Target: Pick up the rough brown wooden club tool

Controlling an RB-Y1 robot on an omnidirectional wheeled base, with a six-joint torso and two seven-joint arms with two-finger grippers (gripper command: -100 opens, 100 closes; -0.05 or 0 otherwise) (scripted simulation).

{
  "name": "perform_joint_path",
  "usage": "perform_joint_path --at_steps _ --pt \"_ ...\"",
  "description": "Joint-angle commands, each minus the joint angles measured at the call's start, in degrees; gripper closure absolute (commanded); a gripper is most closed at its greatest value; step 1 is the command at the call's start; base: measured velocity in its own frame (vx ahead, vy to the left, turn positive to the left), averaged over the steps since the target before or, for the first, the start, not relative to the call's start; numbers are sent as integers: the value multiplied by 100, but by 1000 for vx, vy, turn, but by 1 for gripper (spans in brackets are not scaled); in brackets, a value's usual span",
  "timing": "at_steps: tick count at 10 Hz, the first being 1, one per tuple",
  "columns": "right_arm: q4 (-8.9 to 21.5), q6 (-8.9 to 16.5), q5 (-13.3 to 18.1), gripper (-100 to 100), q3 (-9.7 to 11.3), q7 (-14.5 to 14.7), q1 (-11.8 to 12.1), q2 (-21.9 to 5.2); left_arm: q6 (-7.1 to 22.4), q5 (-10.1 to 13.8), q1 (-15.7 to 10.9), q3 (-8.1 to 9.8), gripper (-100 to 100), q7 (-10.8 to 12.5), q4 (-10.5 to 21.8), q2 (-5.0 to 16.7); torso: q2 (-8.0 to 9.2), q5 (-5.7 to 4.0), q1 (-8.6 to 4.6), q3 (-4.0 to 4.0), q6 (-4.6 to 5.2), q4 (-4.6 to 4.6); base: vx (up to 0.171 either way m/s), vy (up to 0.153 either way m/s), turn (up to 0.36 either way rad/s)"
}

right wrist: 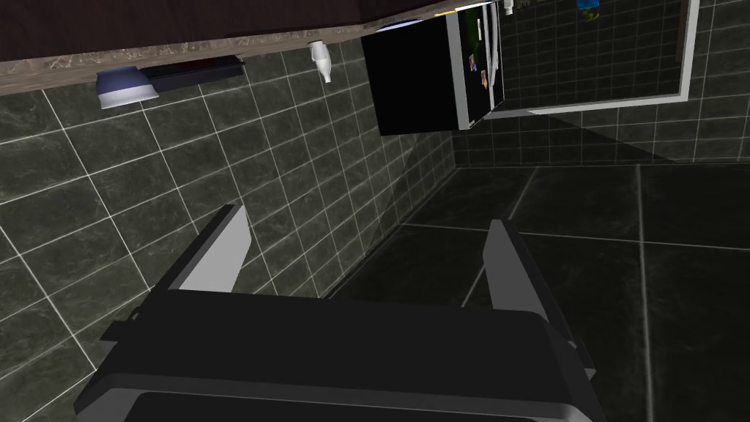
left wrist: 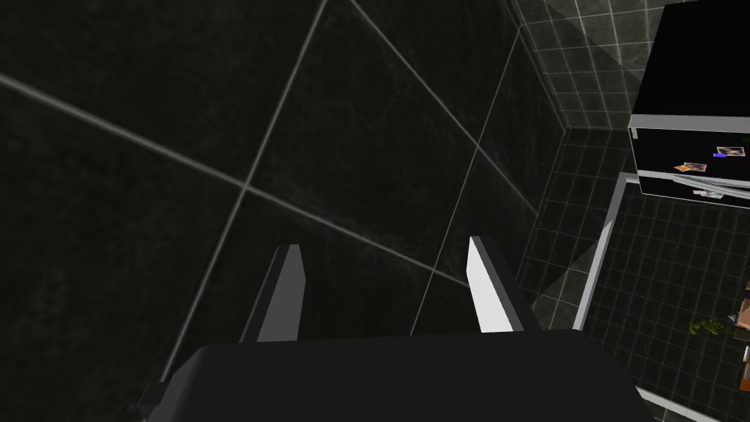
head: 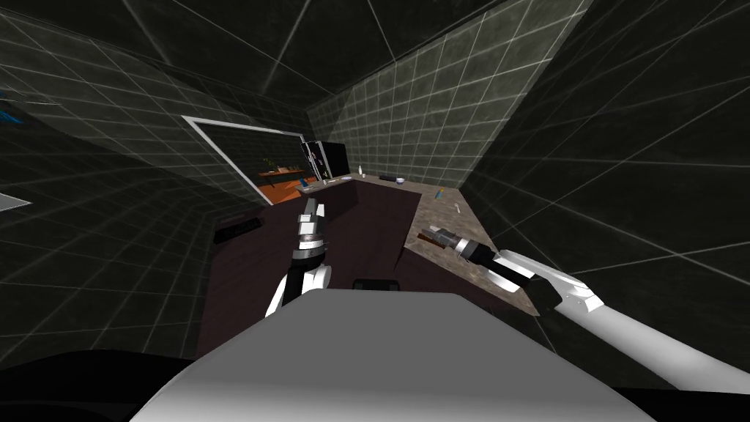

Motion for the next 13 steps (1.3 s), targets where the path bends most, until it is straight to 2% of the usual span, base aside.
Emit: perform_joint_path --at_steps 1,8,9,12,13 --pt "138 47 63 -100 75 -116 54 -231 0 0 0 0 0 0 0 0 0 0 0 0 0 0 -140 -55 206" --pt "748 275 375 -100 394 -613 452 -1411 0 0 2 0 0 0 0 0 -38 1 11 -21 2 -7 -55 -14 193" --pt "748 275 375 -100 394 -613 452 -1447 0 0 2 0 0 0 0 0 -38 1 10 -21 4 -7 -22 -18 59" --pt "974 349 473 -100 535 -757 706 -1967 0 0 2 0 0 0 0 0 -49 3 17 -27 1 -10 -12 -13 183" --pt "974 349 473 -100 535 -757 706 -2002 0 0 3 1 0 0 0 0 -50 2 14 -28 5 -10 -4 -13 54"
